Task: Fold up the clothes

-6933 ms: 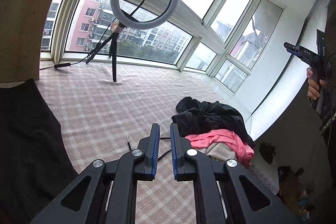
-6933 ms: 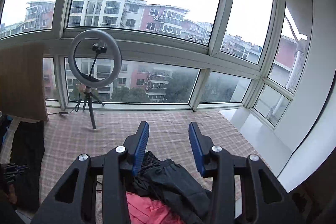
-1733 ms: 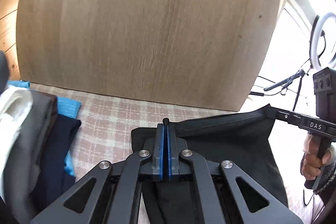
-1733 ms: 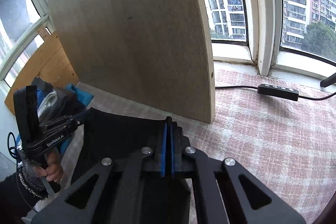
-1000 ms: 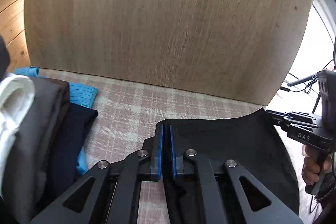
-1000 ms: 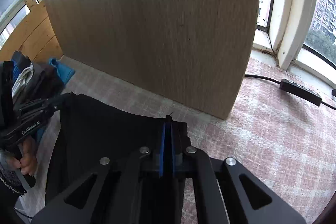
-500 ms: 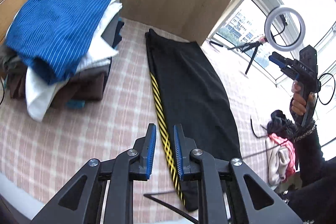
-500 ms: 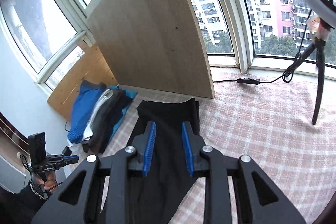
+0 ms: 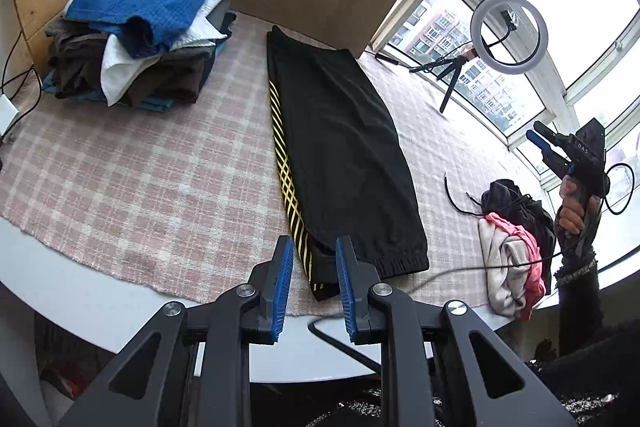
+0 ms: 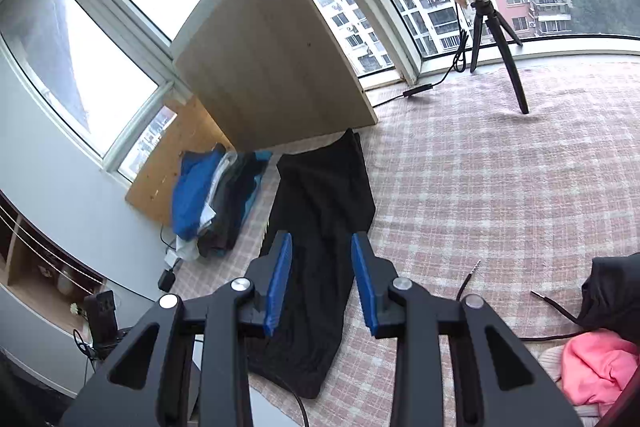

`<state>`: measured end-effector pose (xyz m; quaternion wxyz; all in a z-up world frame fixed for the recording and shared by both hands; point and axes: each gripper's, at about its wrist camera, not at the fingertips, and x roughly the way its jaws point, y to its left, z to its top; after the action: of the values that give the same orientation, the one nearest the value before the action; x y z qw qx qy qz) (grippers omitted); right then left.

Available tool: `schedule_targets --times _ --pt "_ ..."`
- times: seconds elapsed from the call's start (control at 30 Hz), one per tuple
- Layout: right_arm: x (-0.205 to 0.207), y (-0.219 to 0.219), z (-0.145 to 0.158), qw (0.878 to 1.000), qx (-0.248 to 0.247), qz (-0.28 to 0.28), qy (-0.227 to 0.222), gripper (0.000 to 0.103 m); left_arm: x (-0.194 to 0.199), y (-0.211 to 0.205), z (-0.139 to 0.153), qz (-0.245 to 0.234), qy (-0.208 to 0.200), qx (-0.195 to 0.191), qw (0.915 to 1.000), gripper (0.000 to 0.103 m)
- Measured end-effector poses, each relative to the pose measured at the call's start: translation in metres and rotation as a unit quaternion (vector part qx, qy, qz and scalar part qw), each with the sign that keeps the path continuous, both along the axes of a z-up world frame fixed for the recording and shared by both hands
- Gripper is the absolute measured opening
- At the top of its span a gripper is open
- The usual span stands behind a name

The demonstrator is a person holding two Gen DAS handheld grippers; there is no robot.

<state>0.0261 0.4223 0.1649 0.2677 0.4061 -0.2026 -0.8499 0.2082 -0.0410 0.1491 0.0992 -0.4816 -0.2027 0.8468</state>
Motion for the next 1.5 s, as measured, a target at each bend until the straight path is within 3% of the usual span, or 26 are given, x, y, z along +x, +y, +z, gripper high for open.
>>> schedule_targets --times 0.1,0.23,0.33,0.47,0.63,0.7,0.8,0.9,1.0,1.1,1.17,1.27,1.33,1.4,1.5 --pt "0.007 -0.012 -0.008 0.999 0.036 0.015 -0.004 0.031 -0.002 0.007 -0.013 0.004 -0.007 -0.019 0.9998 0.028" --pt "0.016 -0.027 -0.019 0.996 0.084 0.034 -0.010 0.031 -0.019 0.045 -0.059 -0.036 -0.042 -0.033 0.9979 0.028" --pt "0.024 -0.070 -0.071 0.987 0.127 0.074 -0.062 0.031 -0.032 0.066 -0.087 -0.046 -0.061 -0.047 0.9960 0.028" --pt "0.038 -0.125 -0.135 0.968 0.187 0.129 -0.107 0.031 -0.042 0.075 -0.106 -0.033 -0.078 -0.032 0.9959 0.028" --pt "0.046 -0.158 -0.176 0.951 0.225 0.160 -0.138 0.032 -0.038 0.078 -0.109 -0.023 -0.073 -0.041 0.9962 0.021" --pt "0.047 -0.160 -0.182 0.950 0.224 0.165 -0.143 0.032 -0.036 0.078 -0.109 -0.022 -0.070 -0.046 0.9963 0.012" --pt "0.047 -0.161 -0.183 0.949 0.226 0.171 -0.138 0.031 -0.031 0.075 -0.109 -0.011 -0.069 -0.039 0.9968 0.006" --pt "0.049 -0.163 -0.180 0.946 0.234 0.182 -0.132 0.007 -0.020 0.072 -0.106 0.004 -0.065 -0.032 0.9974 0.006" --pt "0.057 -0.168 -0.177 0.935 0.268 0.200 -0.116 0.005 -0.022 0.066 -0.099 0.011 -0.059 -0.032 0.9977 0.007" --pt "0.061 -0.172 -0.174 0.926 0.292 0.214 -0.102 0.005 -0.029 0.058 -0.091 0.014 -0.051 -0.035 0.9980 0.018" --pt "0.060 -0.170 -0.168 0.926 0.284 0.224 -0.104 0.007 -0.034 0.052 -0.086 0.016 -0.046 -0.038 0.9981 0.019" --pt "0.052 -0.152 -0.145 0.942 0.234 0.221 -0.099 0.023 -0.041 0.044 -0.077 0.019 -0.039 -0.041 0.9982 0.019" --pt "0.039 -0.135 -0.126 0.956 0.198 0.201 -0.084 0.032 -0.047 0.038 -0.072 0.021 -0.034 -0.044 0.9982 0.030" --pt "0.018 -0.121 -0.116 0.966 0.188 0.163 -0.065 0.038 -0.077 0.027 -0.070 0.022 -0.026 -0.047 0.9983 0.037" --pt "-0.023 -0.117 -0.123 0.972 0.186 0.129 -0.059 0.038 -0.133 0.019 -0.087 0.026 -0.045 -0.048 0.9975 0.038"
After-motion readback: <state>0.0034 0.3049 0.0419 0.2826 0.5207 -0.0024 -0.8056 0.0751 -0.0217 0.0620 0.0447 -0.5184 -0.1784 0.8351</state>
